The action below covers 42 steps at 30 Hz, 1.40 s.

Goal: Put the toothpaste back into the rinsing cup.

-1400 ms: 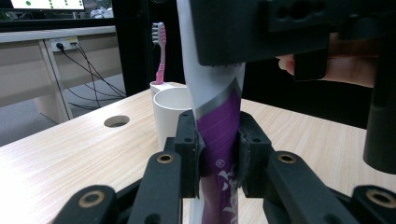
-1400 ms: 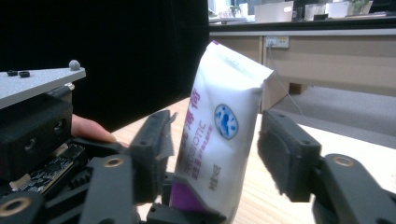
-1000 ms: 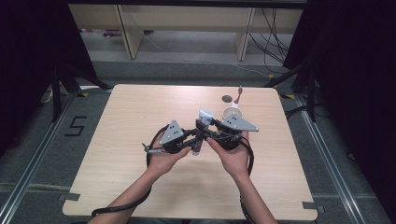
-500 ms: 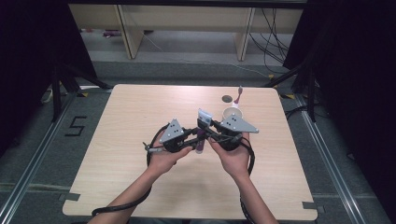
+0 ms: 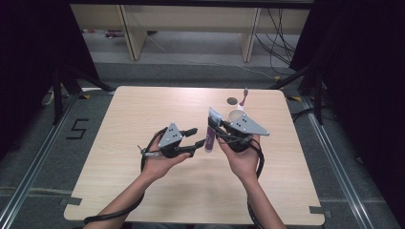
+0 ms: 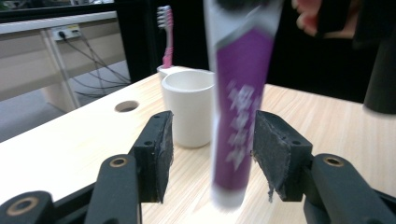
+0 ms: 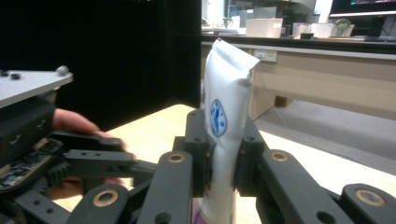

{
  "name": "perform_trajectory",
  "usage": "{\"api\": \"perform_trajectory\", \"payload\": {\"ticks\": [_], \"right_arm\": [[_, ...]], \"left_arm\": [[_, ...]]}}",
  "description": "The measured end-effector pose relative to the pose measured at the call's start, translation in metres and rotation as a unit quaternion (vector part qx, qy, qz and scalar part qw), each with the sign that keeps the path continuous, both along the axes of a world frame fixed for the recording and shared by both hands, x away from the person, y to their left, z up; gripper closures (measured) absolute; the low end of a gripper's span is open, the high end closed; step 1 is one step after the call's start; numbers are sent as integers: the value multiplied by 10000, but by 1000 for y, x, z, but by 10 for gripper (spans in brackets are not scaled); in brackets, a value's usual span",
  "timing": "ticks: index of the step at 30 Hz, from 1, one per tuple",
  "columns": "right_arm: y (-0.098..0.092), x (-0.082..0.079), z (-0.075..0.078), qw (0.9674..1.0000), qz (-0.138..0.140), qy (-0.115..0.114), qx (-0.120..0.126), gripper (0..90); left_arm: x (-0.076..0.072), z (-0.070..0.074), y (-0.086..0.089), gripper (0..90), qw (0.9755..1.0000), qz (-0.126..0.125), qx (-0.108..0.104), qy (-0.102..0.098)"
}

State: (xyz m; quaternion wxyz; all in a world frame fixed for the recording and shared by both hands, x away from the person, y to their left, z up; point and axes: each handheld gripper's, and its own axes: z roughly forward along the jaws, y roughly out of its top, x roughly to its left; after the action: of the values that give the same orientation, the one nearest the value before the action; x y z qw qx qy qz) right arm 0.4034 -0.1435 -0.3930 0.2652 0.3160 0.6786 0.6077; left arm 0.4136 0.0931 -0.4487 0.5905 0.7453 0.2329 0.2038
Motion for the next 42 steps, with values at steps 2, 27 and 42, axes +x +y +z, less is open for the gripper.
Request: {"api": "perform_trajectory", "payload": {"ticks": [2, 27, 42], "right_arm": [[-4, -1, 2, 9999, -82, 101, -36, 798], [-34, 13, 17, 9985, -539, 15, 133, 798], [-56, 19, 41, 9949, -990, -182, 117, 799]], "left_arm": [[0, -2, 9, 473, 10000, 90, 24, 1], [-14, -31, 95, 433, 9928, 1185, -172, 53], [-22, -53, 113, 430, 9874, 1541, -353, 72]]}}
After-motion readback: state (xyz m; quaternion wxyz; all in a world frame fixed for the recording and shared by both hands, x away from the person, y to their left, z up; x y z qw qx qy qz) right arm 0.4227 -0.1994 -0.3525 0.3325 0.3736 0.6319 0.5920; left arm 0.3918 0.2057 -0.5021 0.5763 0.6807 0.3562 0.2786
